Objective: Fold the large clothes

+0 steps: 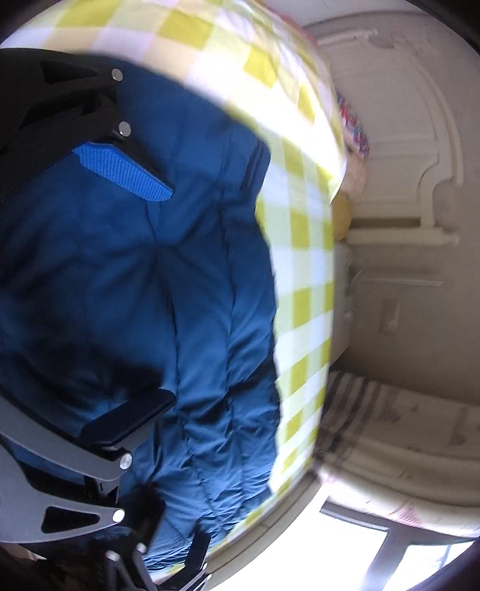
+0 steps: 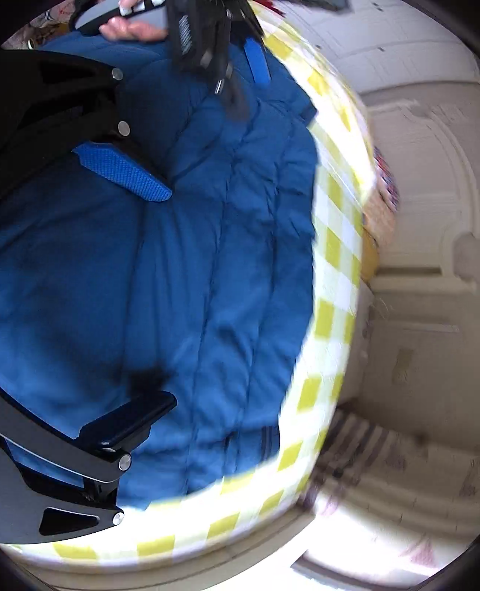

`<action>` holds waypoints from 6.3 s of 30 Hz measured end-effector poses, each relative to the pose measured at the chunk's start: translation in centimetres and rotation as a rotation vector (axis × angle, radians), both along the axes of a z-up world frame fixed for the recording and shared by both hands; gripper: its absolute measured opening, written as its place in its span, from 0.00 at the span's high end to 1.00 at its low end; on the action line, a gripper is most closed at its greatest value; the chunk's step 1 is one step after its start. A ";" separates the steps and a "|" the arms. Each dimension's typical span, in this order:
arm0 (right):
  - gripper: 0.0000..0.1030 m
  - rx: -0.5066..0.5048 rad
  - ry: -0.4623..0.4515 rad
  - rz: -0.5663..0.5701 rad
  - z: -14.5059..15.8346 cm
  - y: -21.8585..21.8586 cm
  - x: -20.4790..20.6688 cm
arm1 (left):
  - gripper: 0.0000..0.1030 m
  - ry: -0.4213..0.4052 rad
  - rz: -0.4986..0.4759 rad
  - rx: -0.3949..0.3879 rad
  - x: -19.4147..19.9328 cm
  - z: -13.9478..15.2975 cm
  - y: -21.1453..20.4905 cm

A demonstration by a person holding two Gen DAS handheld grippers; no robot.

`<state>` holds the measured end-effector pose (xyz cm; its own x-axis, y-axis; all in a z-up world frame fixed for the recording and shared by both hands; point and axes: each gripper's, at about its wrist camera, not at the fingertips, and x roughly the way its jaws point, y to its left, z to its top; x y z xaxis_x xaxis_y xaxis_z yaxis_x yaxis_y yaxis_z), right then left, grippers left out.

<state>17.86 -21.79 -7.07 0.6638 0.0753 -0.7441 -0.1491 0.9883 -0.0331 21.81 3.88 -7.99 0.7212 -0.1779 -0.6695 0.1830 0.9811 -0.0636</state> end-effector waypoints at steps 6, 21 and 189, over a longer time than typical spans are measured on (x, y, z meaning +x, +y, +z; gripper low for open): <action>0.04 0.169 0.008 -0.120 -1.6 -7.0 -0.7 | 0.02 0.071 0.132 -0.144 0.6 -1.2 6.7; 0.05 0.003 -0.105 0.128 1.2 2.1 -7.1 | 0.02 -0.040 -0.087 0.162 -7.7 0.5 -3.3; 0.34 -0.098 0.016 0.503 2.3 22.3 15.1 | 0.02 0.045 -0.003 -0.019 0.3 4.0 12.1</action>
